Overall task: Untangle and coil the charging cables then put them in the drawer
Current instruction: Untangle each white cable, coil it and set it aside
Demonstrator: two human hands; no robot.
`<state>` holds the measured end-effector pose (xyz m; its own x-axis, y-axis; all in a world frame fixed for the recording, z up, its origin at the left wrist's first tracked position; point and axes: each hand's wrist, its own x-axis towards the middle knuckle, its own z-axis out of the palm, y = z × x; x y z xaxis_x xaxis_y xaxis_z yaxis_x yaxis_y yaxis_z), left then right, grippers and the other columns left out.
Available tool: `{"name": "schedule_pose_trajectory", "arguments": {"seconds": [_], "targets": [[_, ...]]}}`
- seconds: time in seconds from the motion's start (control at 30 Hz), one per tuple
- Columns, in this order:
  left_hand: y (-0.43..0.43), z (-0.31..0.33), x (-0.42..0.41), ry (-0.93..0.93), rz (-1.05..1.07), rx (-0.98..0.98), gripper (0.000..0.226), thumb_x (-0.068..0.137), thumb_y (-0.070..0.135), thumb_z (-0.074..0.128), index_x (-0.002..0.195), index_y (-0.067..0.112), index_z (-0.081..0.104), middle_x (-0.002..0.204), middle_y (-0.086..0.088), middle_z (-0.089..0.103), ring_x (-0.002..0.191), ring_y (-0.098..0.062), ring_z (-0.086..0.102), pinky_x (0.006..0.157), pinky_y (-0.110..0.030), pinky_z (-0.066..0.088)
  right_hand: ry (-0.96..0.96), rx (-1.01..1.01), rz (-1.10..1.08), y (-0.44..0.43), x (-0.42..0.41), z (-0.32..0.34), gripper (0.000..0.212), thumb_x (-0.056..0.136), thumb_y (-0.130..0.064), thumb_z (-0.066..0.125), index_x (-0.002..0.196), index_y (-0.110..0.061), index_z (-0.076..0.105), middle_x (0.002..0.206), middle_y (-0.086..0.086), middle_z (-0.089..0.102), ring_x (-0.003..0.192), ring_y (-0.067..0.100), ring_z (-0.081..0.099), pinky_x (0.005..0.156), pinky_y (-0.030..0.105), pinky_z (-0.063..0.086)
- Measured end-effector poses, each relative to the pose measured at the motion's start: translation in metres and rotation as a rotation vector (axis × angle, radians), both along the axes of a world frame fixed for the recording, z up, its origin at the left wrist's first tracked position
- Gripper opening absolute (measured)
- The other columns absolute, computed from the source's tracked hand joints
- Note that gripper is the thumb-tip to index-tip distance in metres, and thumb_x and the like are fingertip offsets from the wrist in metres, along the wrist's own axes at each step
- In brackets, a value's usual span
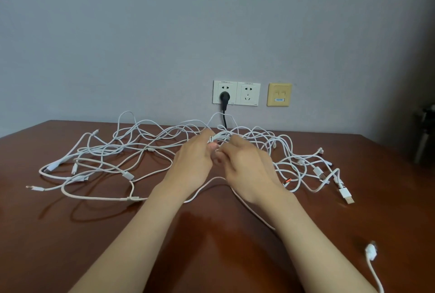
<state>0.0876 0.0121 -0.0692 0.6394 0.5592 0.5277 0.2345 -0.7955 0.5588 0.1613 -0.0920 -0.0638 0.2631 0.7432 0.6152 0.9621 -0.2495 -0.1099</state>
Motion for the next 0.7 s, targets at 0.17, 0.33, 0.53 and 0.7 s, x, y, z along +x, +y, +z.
{"name": "schedule_pose_trajectory", "arguments": {"seconds": [0.17,0.33,0.53,0.7], "targets": [[0.003,0.003,0.000,0.099,-0.156,-0.156,0.025,0.099,0.017,0.039,0.120,0.015,0.052,0.109,-0.014,0.063,0.103,-0.027,0.054,0.082,-0.030,0.037,-0.032,0.240,-0.024,0.003,0.009,-0.009,0.010,0.083,-0.022,0.064,0.078,-0.013,0.065,0.092,-0.001,0.062,0.073,0.026,0.061,0.050,0.028,0.041],[0.011,-0.001,0.001,0.179,-0.229,-0.219,0.014,0.100,0.019,0.037,0.106,0.016,0.049,0.110,-0.009,0.061,0.107,-0.026,0.053,0.095,-0.038,0.038,0.116,0.279,-0.001,0.003,0.012,-0.010,0.018,0.086,-0.026,0.051,0.085,-0.016,0.067,0.095,-0.005,0.063,0.085,0.022,0.059,0.064,0.029,0.041],[0.011,-0.007,-0.003,0.391,-0.296,-0.143,0.028,0.101,0.021,0.031,0.123,0.013,0.048,0.126,0.000,0.054,0.119,-0.018,0.047,0.099,-0.031,0.036,0.148,0.261,0.050,-0.001,0.015,-0.008,0.004,0.078,-0.021,0.071,0.075,-0.021,0.071,0.095,-0.013,0.067,0.079,0.008,0.052,0.064,0.022,0.034],[-0.003,-0.001,-0.005,0.349,-0.417,-0.152,0.039,0.100,0.025,0.036,0.138,0.036,0.037,0.135,0.013,0.046,0.126,-0.006,0.038,0.095,-0.018,0.025,0.475,0.241,0.000,-0.005,0.022,0.002,0.013,0.075,-0.031,0.073,0.064,-0.034,0.067,0.052,-0.018,0.057,0.061,0.005,0.053,0.063,0.027,0.042]]}}
